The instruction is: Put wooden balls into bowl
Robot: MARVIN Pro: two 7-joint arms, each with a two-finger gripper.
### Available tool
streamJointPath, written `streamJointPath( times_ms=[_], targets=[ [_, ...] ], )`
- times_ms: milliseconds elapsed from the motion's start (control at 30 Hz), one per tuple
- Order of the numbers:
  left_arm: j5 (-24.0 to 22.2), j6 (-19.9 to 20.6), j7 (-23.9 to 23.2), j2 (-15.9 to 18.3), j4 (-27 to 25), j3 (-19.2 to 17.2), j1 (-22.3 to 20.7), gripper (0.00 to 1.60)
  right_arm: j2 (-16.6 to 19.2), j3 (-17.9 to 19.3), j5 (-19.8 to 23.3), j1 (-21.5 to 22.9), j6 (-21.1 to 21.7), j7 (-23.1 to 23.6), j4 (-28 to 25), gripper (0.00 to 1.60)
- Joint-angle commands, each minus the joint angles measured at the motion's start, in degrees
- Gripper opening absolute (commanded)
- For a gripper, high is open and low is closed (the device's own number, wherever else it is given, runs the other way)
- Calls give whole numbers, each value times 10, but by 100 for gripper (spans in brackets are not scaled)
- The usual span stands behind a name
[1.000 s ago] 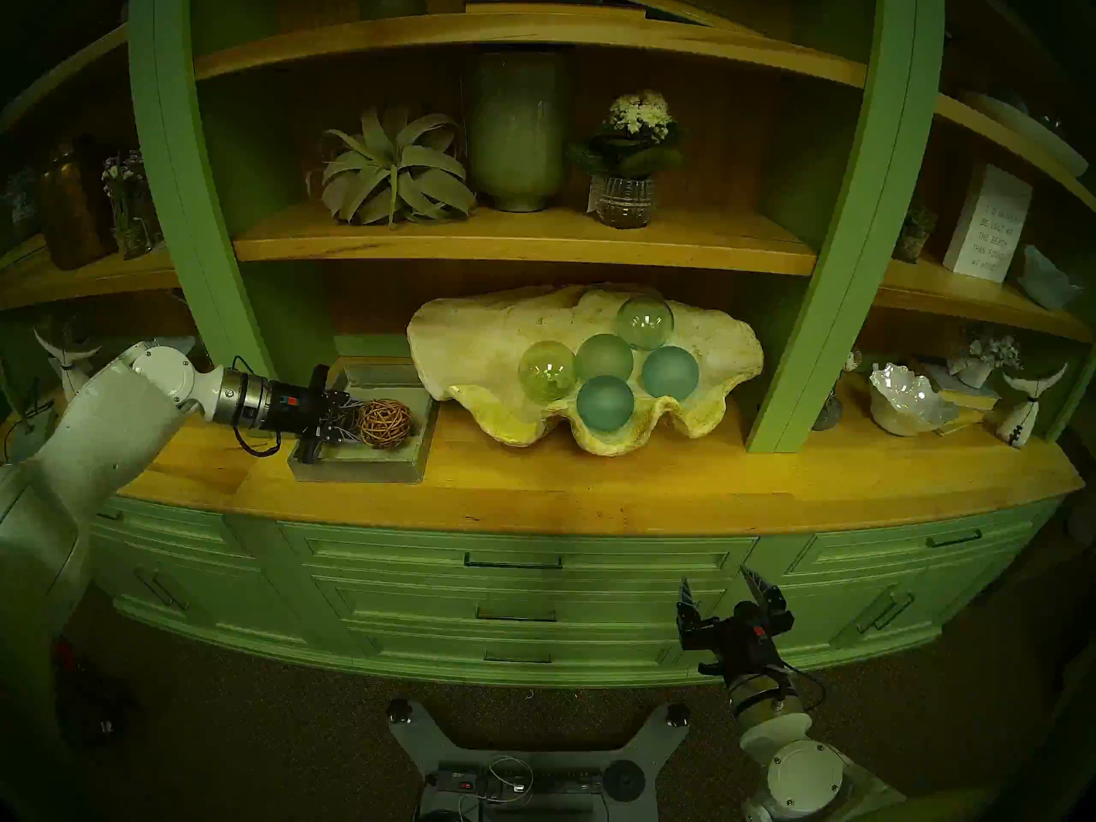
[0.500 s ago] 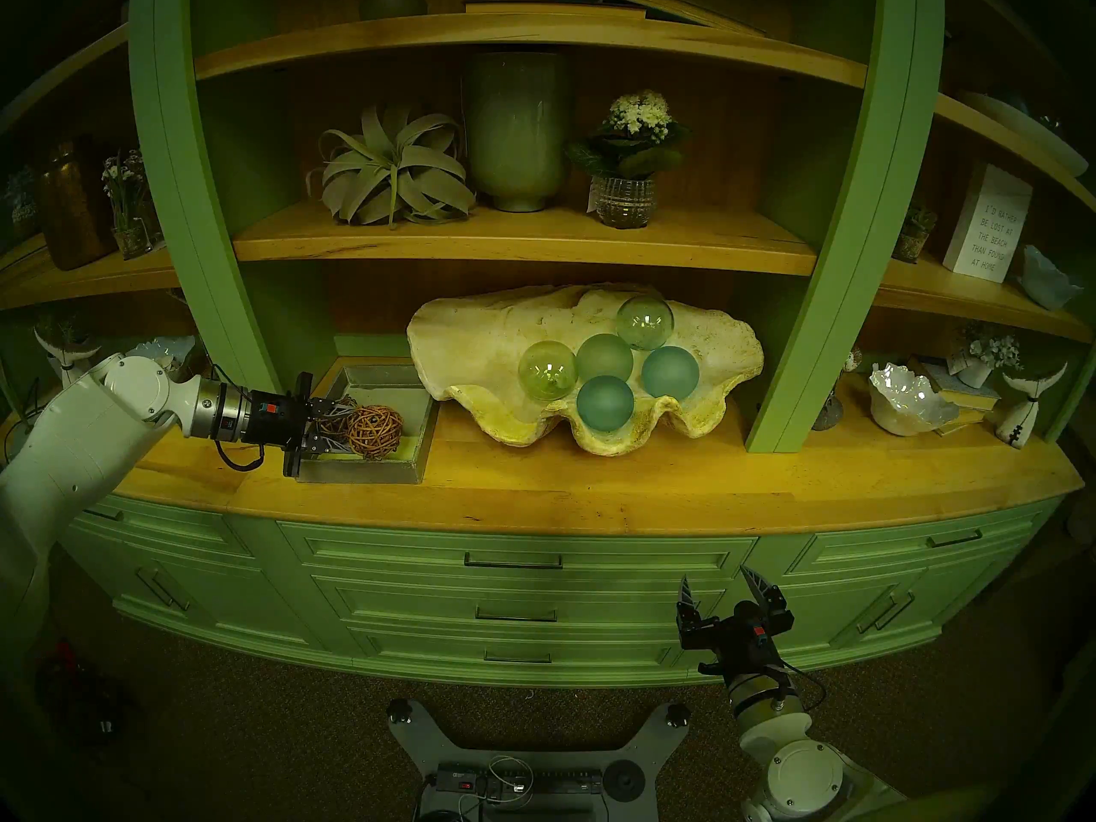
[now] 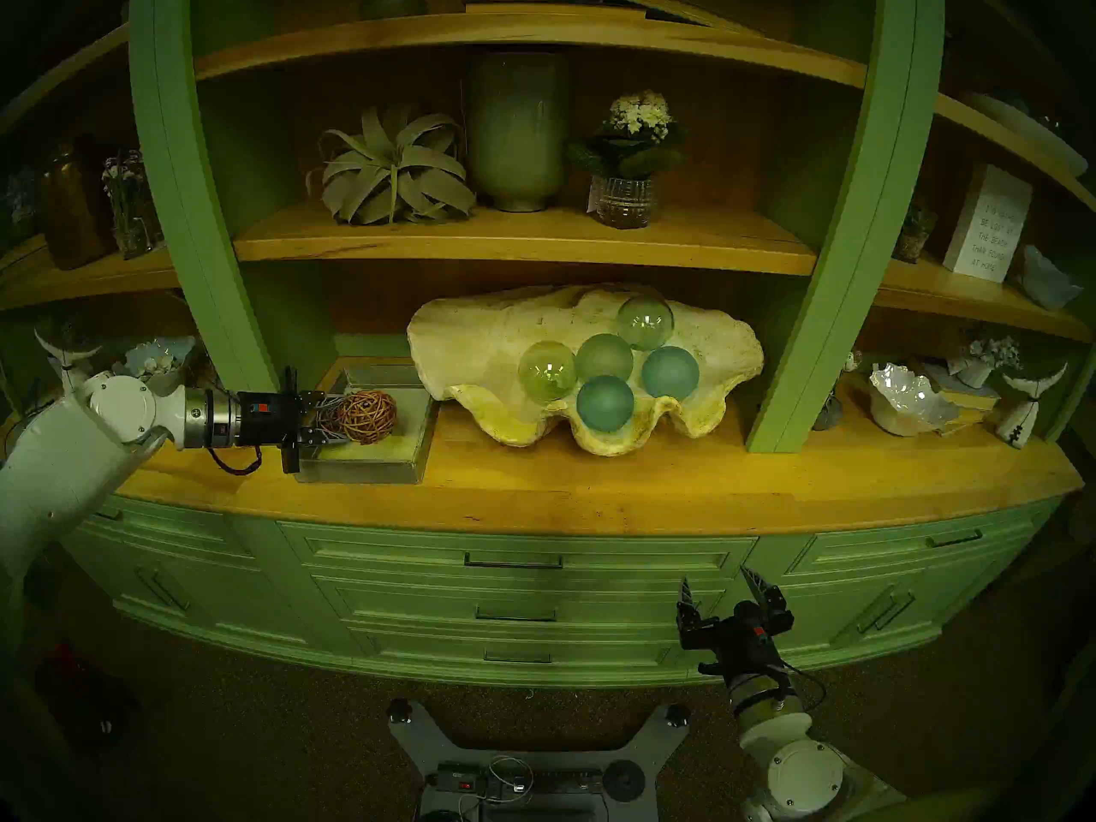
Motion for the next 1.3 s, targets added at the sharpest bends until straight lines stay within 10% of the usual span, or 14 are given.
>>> streamJointPath(
  times_ms=[0, 667, 1267],
  targets=[
    [-5, 4, 73, 39, -64, -37, 10, 0, 0, 1, -1, 5, -4, 0, -16, 160],
    [30, 138, 236, 50, -187, -72, 48, 0, 0, 2, -1, 3, -4, 0, -19, 160],
    [95, 250, 113, -71, -171, -96, -44, 0, 0, 2, -1, 4, -4, 0, -17, 160]
  ],
)
